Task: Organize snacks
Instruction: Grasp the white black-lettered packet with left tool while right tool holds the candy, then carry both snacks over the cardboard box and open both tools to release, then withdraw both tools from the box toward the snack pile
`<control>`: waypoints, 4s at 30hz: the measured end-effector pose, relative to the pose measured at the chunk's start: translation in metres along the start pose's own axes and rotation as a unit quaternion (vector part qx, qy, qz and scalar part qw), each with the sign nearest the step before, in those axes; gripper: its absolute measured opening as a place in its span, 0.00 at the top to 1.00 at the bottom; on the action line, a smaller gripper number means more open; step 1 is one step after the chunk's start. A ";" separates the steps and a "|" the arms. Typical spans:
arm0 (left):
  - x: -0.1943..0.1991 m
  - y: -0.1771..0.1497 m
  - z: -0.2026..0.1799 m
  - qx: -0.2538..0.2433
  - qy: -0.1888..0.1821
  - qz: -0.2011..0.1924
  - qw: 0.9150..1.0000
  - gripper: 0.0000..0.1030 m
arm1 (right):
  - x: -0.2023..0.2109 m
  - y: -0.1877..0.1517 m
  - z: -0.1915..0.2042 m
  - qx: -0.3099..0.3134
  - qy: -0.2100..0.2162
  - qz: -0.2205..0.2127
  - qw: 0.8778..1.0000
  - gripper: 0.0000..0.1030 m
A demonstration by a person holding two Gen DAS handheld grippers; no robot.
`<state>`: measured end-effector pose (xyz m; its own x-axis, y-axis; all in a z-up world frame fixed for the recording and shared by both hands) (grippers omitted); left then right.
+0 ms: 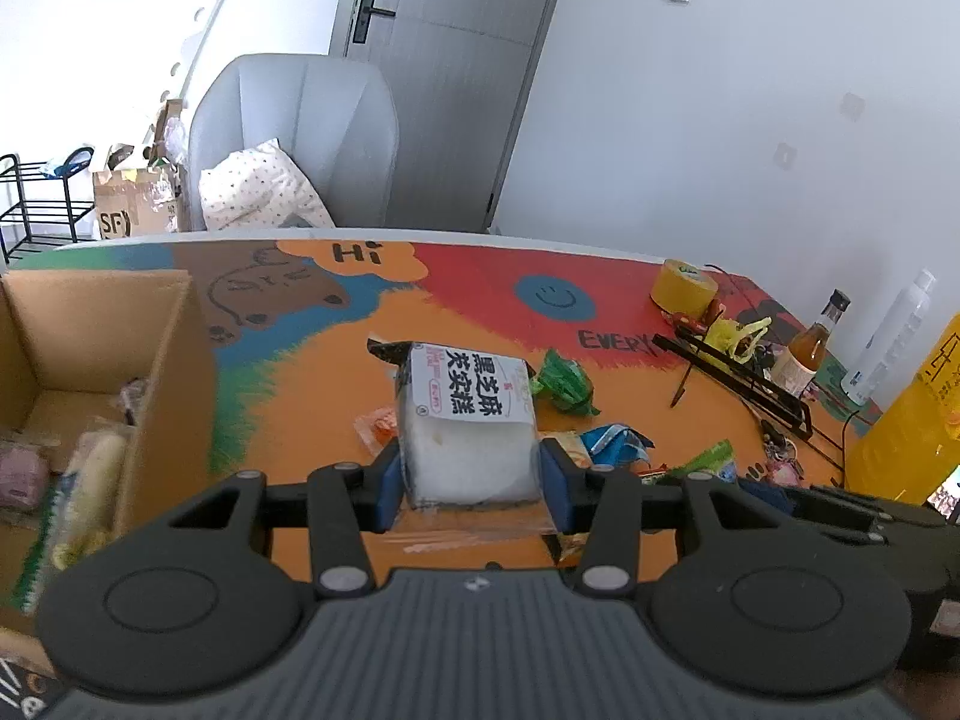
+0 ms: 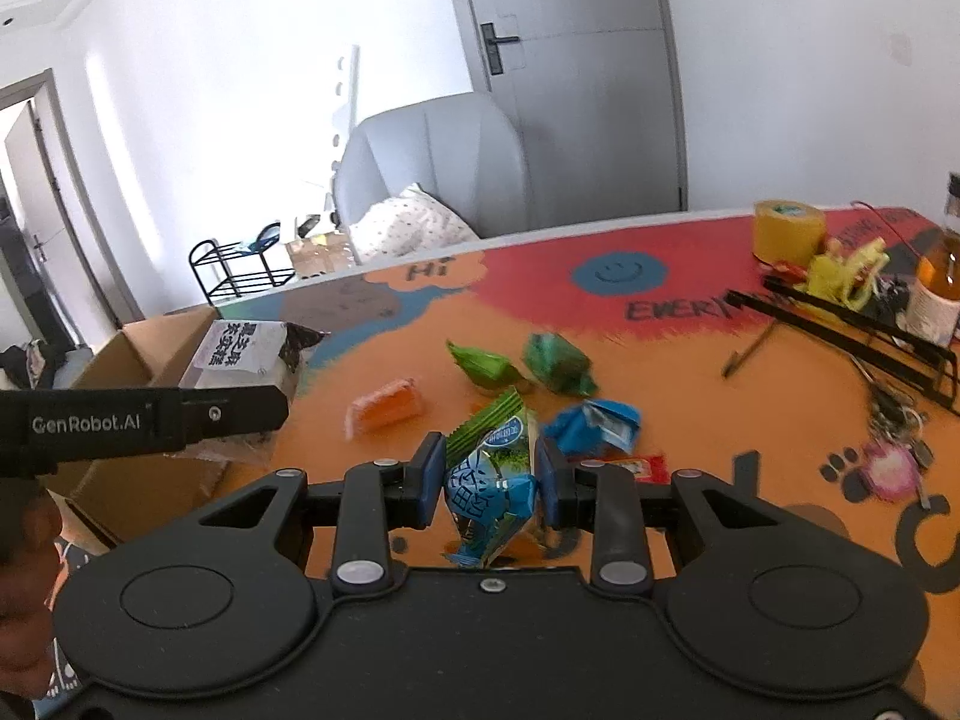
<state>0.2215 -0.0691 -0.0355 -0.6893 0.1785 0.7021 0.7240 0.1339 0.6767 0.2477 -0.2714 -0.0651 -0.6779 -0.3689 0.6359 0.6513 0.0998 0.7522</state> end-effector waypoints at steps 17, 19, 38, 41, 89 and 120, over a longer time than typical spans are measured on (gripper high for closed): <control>0.048 0.003 0.052 0.006 0.026 -0.030 0.999 0.56 | -0.006 0.020 0.063 0.045 0.038 -0.013 0.998 0.71; 0.054 0.003 0.059 0.010 0.032 -0.035 0.999 0.56 | -0.006 0.022 0.071 0.051 0.043 -0.014 0.998 0.71; 0.085 -0.002 0.122 0.047 0.082 -0.046 0.994 0.56 | -0.021 0.038 0.138 0.101 0.089 -0.013 0.991 0.71; 0.087 -0.002 0.135 0.057 0.095 -0.043 0.993 0.56 | -0.027 0.040 0.148 0.107 0.097 -0.011 0.989 0.71; 0.086 -0.015 0.129 0.072 0.118 -0.036 0.990 0.06 | -0.018 0.034 0.096 0.039 0.109 0.009 0.993 0.09; 0.015 -0.004 0.015 0.006 0.028 -0.004 1.000 0.00 | -0.002 -0.001 -0.046 -0.033 0.041 0.006 0.999 0.08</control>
<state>0.2083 -0.0526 -0.0306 -0.6947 0.1218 0.7089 0.7190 0.1459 0.6795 0.2644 -0.3130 -0.0748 -0.6415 -0.4426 0.6266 0.6818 0.0454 0.7301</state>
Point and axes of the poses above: each gripper's, at about its wrist camera, not at the fingertips, and x roughly against the way its jaws point, z to its left, y to its top, the point moved 1 cm from there along -x, roughly the way its jaws point, and after that the axes turned 7 degrees about z, right-handed, at the moved point
